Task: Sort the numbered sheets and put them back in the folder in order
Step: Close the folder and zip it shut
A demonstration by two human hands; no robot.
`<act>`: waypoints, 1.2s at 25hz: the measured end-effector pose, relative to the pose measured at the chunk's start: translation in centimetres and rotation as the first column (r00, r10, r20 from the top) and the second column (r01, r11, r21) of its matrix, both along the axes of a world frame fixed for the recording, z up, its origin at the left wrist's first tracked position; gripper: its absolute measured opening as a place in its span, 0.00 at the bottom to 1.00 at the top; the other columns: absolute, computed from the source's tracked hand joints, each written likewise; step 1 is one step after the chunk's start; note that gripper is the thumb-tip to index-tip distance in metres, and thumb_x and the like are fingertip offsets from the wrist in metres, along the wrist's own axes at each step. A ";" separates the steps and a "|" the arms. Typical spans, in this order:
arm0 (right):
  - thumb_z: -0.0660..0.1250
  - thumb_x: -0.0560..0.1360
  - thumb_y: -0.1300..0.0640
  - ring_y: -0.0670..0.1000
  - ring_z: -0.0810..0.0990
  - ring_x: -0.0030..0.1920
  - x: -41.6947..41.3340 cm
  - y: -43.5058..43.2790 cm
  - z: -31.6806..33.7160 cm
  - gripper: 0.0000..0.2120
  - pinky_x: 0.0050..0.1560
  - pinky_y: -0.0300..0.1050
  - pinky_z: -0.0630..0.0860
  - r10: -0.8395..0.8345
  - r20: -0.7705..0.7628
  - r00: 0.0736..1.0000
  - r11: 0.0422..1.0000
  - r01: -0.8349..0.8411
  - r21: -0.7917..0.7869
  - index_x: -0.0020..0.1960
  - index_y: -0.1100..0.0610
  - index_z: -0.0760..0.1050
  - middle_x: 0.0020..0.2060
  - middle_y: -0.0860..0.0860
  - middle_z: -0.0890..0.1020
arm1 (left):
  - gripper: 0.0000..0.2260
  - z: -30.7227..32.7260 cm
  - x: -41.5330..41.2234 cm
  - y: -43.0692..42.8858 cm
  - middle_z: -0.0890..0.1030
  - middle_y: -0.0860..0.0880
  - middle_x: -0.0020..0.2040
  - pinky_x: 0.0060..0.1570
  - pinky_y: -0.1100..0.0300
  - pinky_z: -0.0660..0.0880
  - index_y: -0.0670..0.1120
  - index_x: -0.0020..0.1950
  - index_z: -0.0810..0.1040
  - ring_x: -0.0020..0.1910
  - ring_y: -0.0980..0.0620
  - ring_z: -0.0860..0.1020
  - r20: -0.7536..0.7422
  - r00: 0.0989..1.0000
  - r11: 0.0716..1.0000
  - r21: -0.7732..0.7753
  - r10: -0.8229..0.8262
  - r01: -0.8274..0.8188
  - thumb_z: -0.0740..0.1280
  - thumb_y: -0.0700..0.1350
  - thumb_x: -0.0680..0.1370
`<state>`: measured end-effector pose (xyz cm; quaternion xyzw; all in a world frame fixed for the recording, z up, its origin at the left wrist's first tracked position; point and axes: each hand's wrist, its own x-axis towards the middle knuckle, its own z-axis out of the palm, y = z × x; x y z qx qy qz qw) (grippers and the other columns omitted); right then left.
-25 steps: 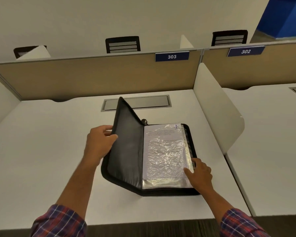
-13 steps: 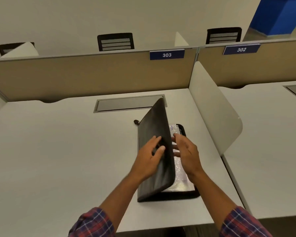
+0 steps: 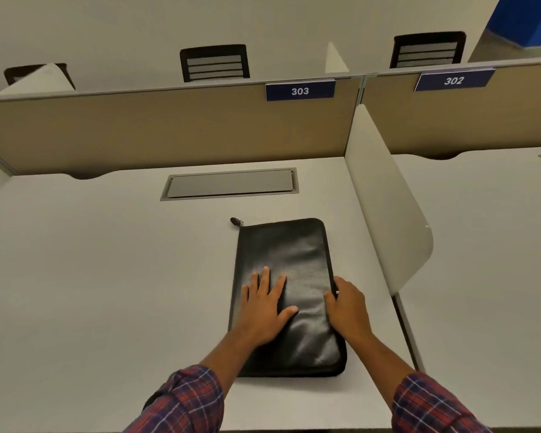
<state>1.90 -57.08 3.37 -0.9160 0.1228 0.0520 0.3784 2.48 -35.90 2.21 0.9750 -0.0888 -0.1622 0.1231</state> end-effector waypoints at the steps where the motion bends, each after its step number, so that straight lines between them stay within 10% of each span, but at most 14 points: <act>1: 0.64 0.83 0.52 0.56 0.79 0.59 0.1 0.0 -0.7 0.11 0.56 0.45 0.77 0.049 -0.053 0.997 0.991 -0.055 -0.124 0.64 0.54 0.75 0.58 0.53 0.80 | 0.38 -0.4 -0.1 -0.3 0.34 0.46 0.84 0.80 0.39 0.40 0.59 0.85 0.40 0.83 0.40 0.35 0.009 1.000 0.999 0.038 -0.006 0.006 0.51 0.72 0.81; 12: 0.57 0.82 0.35 0.53 0.73 0.64 2.1 1.3 -2.3 0.26 0.64 0.50 0.73 0.175 -0.216 0.961 0.867 -0.254 -0.429 0.72 0.52 0.68 0.66 0.53 0.72 | 0.38 -2.2 0.7 1.4 0.33 0.50 0.84 0.80 0.39 0.36 0.62 0.84 0.37 0.82 0.44 0.32 0.079 0.997 0.996 0.091 0.012 -0.019 0.41 0.76 0.78; 16: 0.58 0.82 0.36 0.53 0.76 0.61 2.7 1.3 -2.3 0.24 0.62 0.51 0.73 0.059 -0.133 0.989 0.919 -0.106 -0.381 0.67 0.52 0.73 0.63 0.53 0.76 | 0.32 -1.8 1.6 2.3 0.55 0.51 0.85 0.80 0.48 0.48 0.57 0.82 0.59 0.84 0.49 0.51 0.162 0.972 0.978 -0.149 0.168 -0.144 0.56 0.69 0.81; 21: 0.63 0.83 0.42 0.58 0.76 0.66 8.6 3.3 -0.6 0.22 0.65 0.59 0.71 -0.009 0.064 0.998 0.942 0.030 -0.334 0.71 0.54 0.75 0.69 0.56 0.76 | 0.20 -0.2 9.3 6.5 0.74 0.48 0.73 0.73 0.51 0.67 0.49 0.75 0.72 0.71 0.47 0.72 0.066 0.821 0.730 -0.501 0.567 -0.464 0.68 0.51 0.83; 30: 0.61 0.86 0.50 0.54 0.75 0.68 24.7 12.9 0.2 0.18 0.67 0.54 0.68 0.551 0.042 0.834 0.789 -0.503 -0.352 0.75 0.50 0.74 0.69 0.51 0.77 | 0.21 0.1 25.7 12.1 0.80 0.43 0.65 0.61 0.49 0.81 0.43 0.68 0.77 0.59 0.44 0.82 -0.321 0.540 0.325 -0.531 0.778 -0.783 0.75 0.48 0.78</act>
